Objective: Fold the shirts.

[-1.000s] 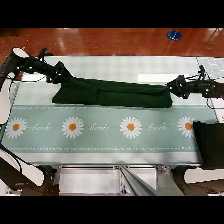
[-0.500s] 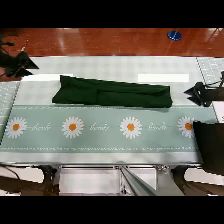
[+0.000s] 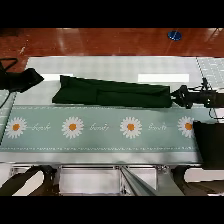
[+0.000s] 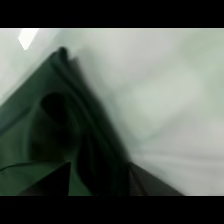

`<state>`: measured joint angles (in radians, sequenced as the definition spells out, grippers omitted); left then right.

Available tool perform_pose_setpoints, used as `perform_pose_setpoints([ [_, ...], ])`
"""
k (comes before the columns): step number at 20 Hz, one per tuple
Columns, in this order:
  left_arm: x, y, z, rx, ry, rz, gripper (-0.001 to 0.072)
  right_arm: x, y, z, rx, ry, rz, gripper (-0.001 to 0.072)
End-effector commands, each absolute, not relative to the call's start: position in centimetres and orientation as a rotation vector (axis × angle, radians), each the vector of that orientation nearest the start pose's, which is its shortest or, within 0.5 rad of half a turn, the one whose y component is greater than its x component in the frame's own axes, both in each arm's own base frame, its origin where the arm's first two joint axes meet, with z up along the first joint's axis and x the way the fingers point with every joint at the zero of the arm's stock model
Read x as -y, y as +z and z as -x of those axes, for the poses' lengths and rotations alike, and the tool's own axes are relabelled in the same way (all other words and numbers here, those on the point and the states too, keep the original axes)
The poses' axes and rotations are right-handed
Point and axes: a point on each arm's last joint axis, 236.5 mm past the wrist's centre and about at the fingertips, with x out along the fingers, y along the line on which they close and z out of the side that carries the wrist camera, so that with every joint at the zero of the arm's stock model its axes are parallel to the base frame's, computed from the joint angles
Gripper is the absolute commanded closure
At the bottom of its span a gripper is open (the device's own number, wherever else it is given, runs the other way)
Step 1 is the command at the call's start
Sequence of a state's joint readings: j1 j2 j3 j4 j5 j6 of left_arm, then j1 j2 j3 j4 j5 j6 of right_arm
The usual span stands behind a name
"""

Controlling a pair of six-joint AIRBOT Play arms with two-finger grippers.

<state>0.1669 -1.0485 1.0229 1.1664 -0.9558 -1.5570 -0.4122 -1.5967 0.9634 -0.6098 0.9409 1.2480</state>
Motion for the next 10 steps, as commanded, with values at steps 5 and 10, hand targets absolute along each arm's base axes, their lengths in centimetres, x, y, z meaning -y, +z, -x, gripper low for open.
perform_pose_setpoints([
  [5, 7.2, 5.9, -38.7, -0.975, -0.170, 0.457, 0.0270, -5.6, -7.7, -42.3, -1.253, 0.266, -0.911, 0.0684],
  [10, 13.4, 5.7, -38.2, -1.003, -0.350, 0.473, 0.0691, -3.3, -1.2, -36.9, -1.212, 0.201, -0.630, 0.0684],
])
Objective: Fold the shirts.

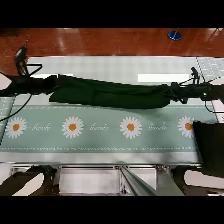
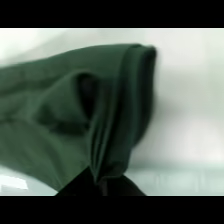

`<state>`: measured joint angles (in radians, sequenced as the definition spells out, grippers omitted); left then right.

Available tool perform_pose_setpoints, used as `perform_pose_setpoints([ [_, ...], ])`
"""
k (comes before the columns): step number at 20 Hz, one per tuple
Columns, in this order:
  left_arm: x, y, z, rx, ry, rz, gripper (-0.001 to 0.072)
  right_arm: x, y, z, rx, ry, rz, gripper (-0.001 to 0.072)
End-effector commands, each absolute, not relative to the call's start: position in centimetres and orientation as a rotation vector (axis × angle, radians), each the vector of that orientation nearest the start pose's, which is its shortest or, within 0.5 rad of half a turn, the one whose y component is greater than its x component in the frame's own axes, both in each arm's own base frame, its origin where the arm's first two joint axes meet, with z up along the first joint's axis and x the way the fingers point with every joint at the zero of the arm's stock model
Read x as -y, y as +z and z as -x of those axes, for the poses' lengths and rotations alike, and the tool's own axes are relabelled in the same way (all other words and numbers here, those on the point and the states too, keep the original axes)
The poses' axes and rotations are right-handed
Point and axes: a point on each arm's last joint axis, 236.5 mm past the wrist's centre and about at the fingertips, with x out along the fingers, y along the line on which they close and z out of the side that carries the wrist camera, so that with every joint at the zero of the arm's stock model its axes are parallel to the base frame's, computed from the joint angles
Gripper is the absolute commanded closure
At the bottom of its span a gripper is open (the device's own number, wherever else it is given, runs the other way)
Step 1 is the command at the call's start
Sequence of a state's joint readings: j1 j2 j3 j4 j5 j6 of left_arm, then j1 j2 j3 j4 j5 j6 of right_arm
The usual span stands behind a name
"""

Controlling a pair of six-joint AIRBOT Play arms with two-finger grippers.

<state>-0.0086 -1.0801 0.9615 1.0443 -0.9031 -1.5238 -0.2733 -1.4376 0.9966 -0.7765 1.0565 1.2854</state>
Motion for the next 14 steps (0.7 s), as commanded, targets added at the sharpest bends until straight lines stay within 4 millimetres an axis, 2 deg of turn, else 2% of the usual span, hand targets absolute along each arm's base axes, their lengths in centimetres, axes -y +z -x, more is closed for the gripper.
perform_pose_setpoints([
  [1, 15.4, 5.3, -38.0, -1.017, -0.391, 0.464, 0.0691, -3.7, 0.7, -35.6, -1.164, 0.209, -0.609, 0.0684],
  [3, 19.7, 3.7, -37.4, -1.063, -0.465, 0.429, 0.0692, -5.4, 4.4, -32.0, -1.083, 0.250, -0.587, 0.0684],
  [5, 24.9, 2.2, -36.6, -1.132, -0.560, 0.394, 0.0692, -6.9, 7.3, -28.7, -1.023, 0.273, -0.567, 0.0684],
  [8, 33.0, 0.6, -35.1, -1.222, -0.710, 0.302, 0.0692, -8.7, 11.5, -24.9, -0.932, 0.310, -0.561, 0.0684],
  [10, 37.6, -0.6, -33.9, -1.285, -0.770, 0.274, 0.0692, -9.3, 13.3, -23.3, -0.877, 0.318, -0.564, 0.0684],
  [11, 39.9, -1.5, -32.7, -1.330, -0.803, 0.258, 0.0692, -9.6, 13.9, -22.7, -0.858, 0.324, -0.568, 0.0684],
  [14, 45.8, -3.9, -27.4, -1.463, -0.925, 0.241, 0.0692, -10.8, 15.4, -22.1, -0.818, 0.377, -0.600, 0.0684],
])
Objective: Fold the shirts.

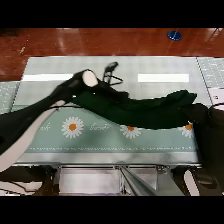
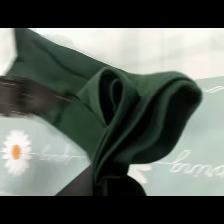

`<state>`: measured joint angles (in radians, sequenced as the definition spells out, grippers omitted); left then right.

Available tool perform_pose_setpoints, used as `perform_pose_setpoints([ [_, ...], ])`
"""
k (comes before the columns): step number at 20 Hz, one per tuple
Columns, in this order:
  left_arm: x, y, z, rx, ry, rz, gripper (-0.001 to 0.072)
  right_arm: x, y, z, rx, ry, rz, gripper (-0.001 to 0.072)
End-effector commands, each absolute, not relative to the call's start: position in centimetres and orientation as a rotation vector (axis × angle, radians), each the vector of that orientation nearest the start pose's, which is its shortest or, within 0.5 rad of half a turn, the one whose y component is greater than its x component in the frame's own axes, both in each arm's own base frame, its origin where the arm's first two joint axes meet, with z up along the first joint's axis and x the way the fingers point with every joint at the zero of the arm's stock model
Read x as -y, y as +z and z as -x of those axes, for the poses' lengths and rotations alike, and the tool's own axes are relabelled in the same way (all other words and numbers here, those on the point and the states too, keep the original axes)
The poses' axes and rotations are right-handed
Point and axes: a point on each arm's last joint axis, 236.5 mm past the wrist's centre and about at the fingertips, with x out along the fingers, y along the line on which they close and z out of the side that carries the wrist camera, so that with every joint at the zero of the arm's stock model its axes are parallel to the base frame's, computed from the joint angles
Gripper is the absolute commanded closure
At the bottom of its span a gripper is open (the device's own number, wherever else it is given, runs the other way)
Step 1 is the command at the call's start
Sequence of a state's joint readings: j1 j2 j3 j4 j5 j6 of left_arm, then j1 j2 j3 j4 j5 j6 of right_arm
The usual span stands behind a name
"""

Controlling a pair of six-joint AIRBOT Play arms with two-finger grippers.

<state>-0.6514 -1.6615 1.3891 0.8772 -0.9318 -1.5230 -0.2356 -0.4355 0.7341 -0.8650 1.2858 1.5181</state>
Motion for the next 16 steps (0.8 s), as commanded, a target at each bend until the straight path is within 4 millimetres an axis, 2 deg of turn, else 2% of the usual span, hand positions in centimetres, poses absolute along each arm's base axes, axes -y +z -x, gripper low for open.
perform_pose_setpoints([
  [1, 47.2, -4.4, -25.8, -1.499, -0.952, 0.258, 0.0692, -11.2, 15.8, -22.2, -0.807, 0.395, -0.609, 0.0684],
  [4, 50.5, -5.1, -20.8, -1.601, -1.026, 0.324, 0.0691, -11.2, 16.4, -22.6, -0.778, 0.397, -0.620, 0.0684],
  [6, 51.8, -4.1, -19.5, -1.561, -1.139, 0.313, 0.0691, -11.2, 16.7, -22.9, -0.762, 0.398, -0.627, 0.0684],
  [7, 51.8, -3.4, -20.0, -1.533, -1.158, 0.311, 0.0691, -11.3, 16.8, -22.9, -0.759, 0.403, -0.633, 0.0684],
  [9, 50.8, -1.7, -23.8, -1.484, -1.140, 0.357, 0.0691, -11.4, 16.9, -22.9, -0.756, 0.408, -0.637, 0.0684],
  [11, 47.1, 0.5, -29.2, -1.442, -1.089, 0.423, 0.0691, -11.6, 17.2, -22.9, -0.746, 0.422, -0.642, 0.0684],
  [13, 40.9, 3.0, -34.8, -1.394, -1.014, 0.488, 0.0691, -12.7, 17.9, -23.4, -0.740, 0.488, -0.671, 0.0684],
  [16, 29.6, 10.6, -42.2, -1.184, -0.878, 0.596, 0.0691, -14.0, 18.8, -25.4, -0.744, 0.598, -0.724, 0.0684],
])
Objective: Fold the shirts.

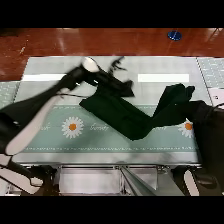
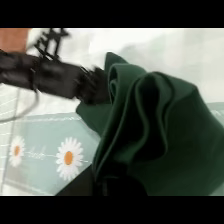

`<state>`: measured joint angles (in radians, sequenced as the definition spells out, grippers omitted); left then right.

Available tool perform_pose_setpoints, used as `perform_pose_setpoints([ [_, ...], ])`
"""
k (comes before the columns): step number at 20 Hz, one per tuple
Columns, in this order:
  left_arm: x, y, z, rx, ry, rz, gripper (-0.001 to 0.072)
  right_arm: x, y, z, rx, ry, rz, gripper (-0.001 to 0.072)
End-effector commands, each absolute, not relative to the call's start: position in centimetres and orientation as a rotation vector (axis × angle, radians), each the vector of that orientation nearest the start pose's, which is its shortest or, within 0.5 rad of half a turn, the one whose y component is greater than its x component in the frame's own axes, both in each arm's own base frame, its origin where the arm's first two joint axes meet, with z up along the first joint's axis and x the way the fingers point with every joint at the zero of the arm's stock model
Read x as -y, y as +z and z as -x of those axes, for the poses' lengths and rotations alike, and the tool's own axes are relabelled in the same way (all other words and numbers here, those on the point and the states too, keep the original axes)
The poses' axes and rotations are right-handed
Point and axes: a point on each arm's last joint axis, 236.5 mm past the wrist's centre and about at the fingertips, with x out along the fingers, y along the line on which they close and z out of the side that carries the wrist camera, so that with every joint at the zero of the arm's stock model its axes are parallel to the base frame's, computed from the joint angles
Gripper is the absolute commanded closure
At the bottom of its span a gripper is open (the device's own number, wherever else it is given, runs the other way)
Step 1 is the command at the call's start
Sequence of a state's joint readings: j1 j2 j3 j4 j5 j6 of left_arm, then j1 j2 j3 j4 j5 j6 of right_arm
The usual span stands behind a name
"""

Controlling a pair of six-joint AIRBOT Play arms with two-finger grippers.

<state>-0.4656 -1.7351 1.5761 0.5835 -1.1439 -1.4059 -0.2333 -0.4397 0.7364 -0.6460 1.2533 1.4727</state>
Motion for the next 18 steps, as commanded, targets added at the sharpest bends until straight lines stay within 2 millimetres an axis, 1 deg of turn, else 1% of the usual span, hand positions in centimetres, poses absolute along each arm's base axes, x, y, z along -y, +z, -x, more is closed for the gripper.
perform_pose_setpoints([
  [1, 25.2, 13.4, -43.8, -1.090, -0.810, 0.593, 0.0691, -14.1, 19.0, -26.5, -0.744, 0.615, -0.732, 0.0684],
  [2, 21.2, 15.7, -44.4, -1.017, -0.742, 0.563, 0.0691, -14.5, 19.0, -27.7, -0.750, 0.631, -0.727, 0.0684],
  [3, 17.2, 17.8, -44.3, -0.954, -0.661, 0.502, 0.0691, -15.6, 18.9, -29.1, -0.763, 0.656, -0.717, 0.0684],
  [4, 13.9, 19.3, -43.6, -0.906, -0.579, 0.434, 0.0691, -17.2, 18.6, -30.4, -0.782, 0.684, -0.706, 0.0684],
  [5, 11.0, 20.8, -42.6, -0.860, -0.501, 0.371, 0.0691, -19.2, 17.9, -31.9, -0.810, 0.708, -0.693, 0.0684],
  [6, 8.7, 22.3, -41.2, -0.815, -0.431, 0.317, 0.0691, -21.4, 16.8, -33.2, -0.844, 0.730, -0.668, 0.0684],
  [7, 7.3, 23.6, -39.5, -0.775, -0.387, 0.284, 0.0691, -23.8, 15.4, -34.6, -0.879, 0.745, -0.651, 0.0684],
  [8, 7.0, 24.5, -37.7, -0.745, -0.371, 0.270, 0.0691, -26.3, 14.0, -35.8, -0.918, 0.767, -0.644, 0.0684],
  [9, 7.1, 25.1, -35.9, -0.721, -0.367, 0.257, 0.0691, -28.7, 12.8, -36.8, -0.953, 0.789, -0.636, 0.0684],
  [10, 7.4, 25.2, -34.4, -0.704, -0.370, 0.253, 0.0691, -31.1, 11.4, -37.7, -0.984, 0.812, -0.618, 0.0684],
  [11, 7.8, 24.9, -33.1, -0.693, -0.372, 0.253, 0.0691, -33.0, 10.1, -38.6, -1.010, 0.826, -0.608, 0.0684],
  [12, 8.1, 24.1, -32.2, -0.694, -0.374, 0.256, 0.0691, -34.8, 8.7, -39.4, -1.038, 0.837, -0.601, 0.0684],
  [13, 8.3, 22.9, -31.4, -0.711, -0.374, 0.262, 0.0691, -36.2, 7.5, -40.0, -1.066, 0.840, -0.604, 0.0684],
  [14, 8.4, 21.3, -30.7, -0.742, -0.375, 0.271, 0.0691, -37.4, 6.2, -40.6, -1.088, 0.844, -0.601, 0.0684],
  [16, 8.8, 17.8, -29.9, -0.819, -0.380, 0.296, 0.0691, -39.3, 3.8, -41.2, -1.137, 0.838, -0.612, 0.0683],
  [17, 9.1, 16.0, -29.7, -0.859, -0.382, 0.310, 0.0691, -39.9, 2.8, -41.4, -1.154, 0.833, -0.616, 0.0646],
  [18, 9.3, 14.4, -29.8, -0.885, -0.381, 0.321, 0.0691, -40.4, 1.9, -41.7, -1.159, 0.824, -0.615, 0.0464],
])
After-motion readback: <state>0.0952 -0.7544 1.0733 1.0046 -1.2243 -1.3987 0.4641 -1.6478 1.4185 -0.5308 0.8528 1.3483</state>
